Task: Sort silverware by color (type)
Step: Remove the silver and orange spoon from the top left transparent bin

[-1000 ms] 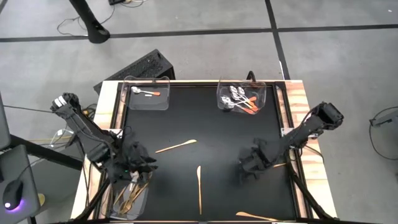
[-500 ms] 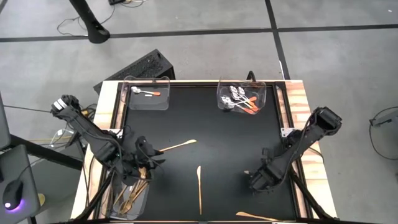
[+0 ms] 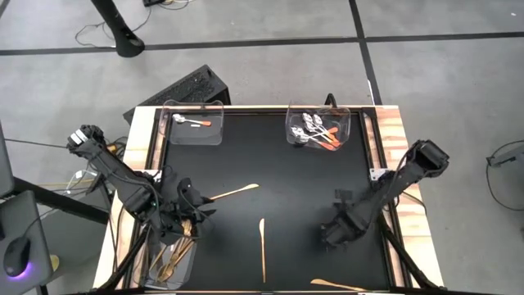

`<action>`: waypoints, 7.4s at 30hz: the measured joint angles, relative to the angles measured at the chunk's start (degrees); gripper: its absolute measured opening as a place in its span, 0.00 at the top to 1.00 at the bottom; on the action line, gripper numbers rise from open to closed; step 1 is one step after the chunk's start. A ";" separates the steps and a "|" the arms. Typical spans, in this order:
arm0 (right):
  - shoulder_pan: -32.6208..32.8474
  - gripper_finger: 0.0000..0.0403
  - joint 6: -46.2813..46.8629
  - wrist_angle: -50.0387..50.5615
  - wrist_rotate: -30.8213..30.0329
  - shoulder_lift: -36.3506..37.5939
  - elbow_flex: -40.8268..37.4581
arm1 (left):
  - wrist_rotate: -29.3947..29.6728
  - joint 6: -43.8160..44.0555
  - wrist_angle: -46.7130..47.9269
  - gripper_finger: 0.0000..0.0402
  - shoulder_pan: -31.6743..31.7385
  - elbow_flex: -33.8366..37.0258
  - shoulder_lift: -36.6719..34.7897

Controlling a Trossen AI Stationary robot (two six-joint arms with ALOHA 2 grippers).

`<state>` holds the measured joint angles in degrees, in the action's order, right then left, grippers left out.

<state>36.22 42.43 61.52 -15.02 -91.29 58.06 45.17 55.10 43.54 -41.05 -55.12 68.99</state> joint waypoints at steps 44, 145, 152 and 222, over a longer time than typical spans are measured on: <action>-42.85 0.70 -46.33 -61.13 -4.40 -0.98 -0.41 | -40.00 -46.85 -6.53 0.67 97.75 -0.19 11.89; -49.09 0.70 -54.60 -57.19 -4.31 -0.98 -1.57 | -28.89 16.33 7.12 0.65 81.48 -7.51 32.39; -49.54 0.70 -56.39 -57.44 -4.31 -0.98 -1.57 | -24.66 25.79 4.04 0.65 81.50 -6.49 32.39; -51.38 0.70 -58.99 -56.18 -2.74 -0.98 -1.62 | -22.39 28.78 -3.96 0.99 78.15 2.24 20.88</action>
<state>-15.16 -16.56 5.34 -17.76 -92.27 56.45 22.79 83.89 39.58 37.10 -52.87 89.88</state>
